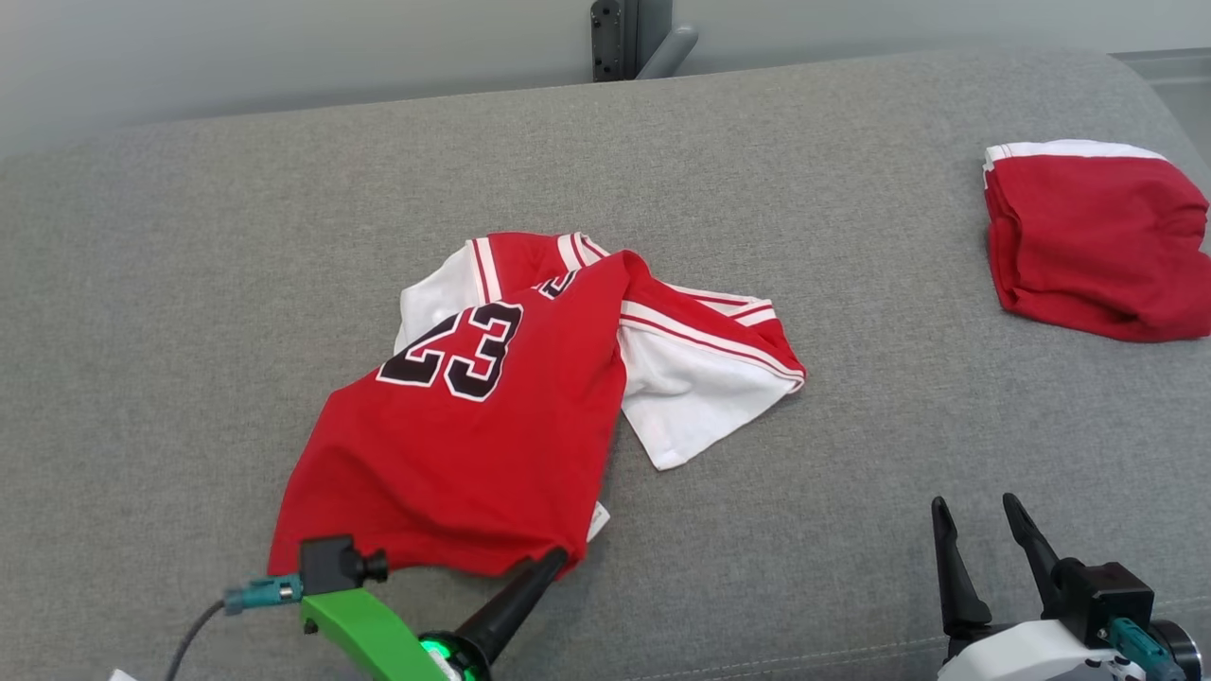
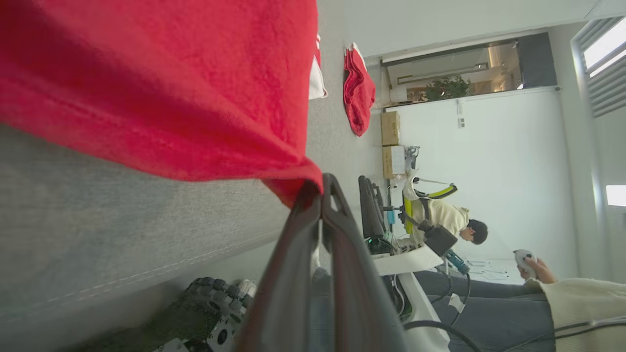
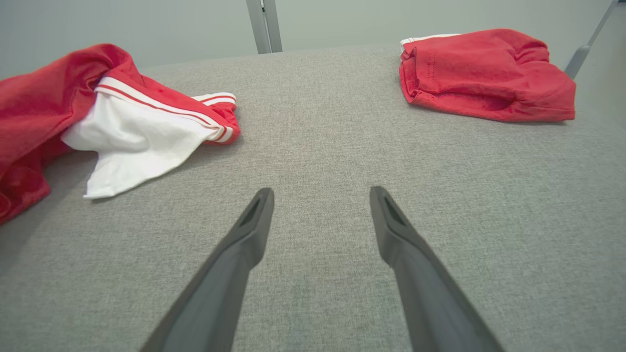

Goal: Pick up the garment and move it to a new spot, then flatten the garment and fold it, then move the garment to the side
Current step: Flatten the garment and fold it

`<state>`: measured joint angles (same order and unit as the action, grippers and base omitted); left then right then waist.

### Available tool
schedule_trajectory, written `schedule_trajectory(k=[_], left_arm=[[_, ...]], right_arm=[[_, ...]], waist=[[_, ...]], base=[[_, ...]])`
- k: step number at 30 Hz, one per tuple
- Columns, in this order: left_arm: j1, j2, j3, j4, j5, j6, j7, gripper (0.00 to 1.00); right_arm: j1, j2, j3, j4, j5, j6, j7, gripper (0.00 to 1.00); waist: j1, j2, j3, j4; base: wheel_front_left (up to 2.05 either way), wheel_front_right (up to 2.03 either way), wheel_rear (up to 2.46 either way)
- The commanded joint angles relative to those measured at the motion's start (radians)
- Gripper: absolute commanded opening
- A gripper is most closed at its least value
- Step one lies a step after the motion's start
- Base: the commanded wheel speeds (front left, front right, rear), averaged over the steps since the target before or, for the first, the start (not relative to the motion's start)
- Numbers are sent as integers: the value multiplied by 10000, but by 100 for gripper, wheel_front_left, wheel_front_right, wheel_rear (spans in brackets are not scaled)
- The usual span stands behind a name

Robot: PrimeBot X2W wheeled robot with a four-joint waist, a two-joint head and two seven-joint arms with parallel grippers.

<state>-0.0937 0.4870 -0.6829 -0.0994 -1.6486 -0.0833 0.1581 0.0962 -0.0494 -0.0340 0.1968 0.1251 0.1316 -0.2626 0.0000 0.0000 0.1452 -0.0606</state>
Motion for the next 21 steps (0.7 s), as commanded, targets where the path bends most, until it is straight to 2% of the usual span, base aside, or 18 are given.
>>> schedule_trajectory(k=[1,6,8,12,17,18,19,20,21], left_arm=[[45,-449,-40,475,-155,-163,-173,0],[-555,-1399,510,2095,737,-256,-1877,0],[-672,-1637,754,2631,725,-255,-2324,0],[-995,-1540,1111,3462,864,-309,-2656,0],[-1186,-1434,1459,4420,1064,54,-3160,0],[-1220,-1501,1519,4619,1062,133,-3285,8],[-1237,-1578,1570,4777,1028,196,-3365,45],[-1244,-1626,1588,4890,1035,216,-3433,100],[-1226,-1640,1603,4961,1102,226,-3494,100]], right_arm=[[-85,-22,-31,3,-65,-20,-30,100],[-98,-22,-7,-21,-125,-20,-30,100],[-98,-21,55,-24,-105,-20,-30,100],[-137,-24,92,-18,-46,-20,-29,100],[-176,-22,78,10,25,-20,-30,100],[-189,-22,69,19,48,-20,-30,100],[-194,-22,69,25,68,-20,-30,100],[-193,-22,80,33,72,-20,-30,100],[-196,-22,102,40,94,-20,-30,100]], waist=[[0,0,10,37],[0,0,28,85],[0,0,56,78],[0,0,139,50],[0,0,188,15],[0,0,197,10],[0,0,203,4],[0,0,203,-2],[0,0,206,-16]], base=[[0,0,0],[0,0,0],[0,0,0],[0,0,0],[0,0,0],[0,0,0],[0,0,0],[0,0,0],[0,0,0]])
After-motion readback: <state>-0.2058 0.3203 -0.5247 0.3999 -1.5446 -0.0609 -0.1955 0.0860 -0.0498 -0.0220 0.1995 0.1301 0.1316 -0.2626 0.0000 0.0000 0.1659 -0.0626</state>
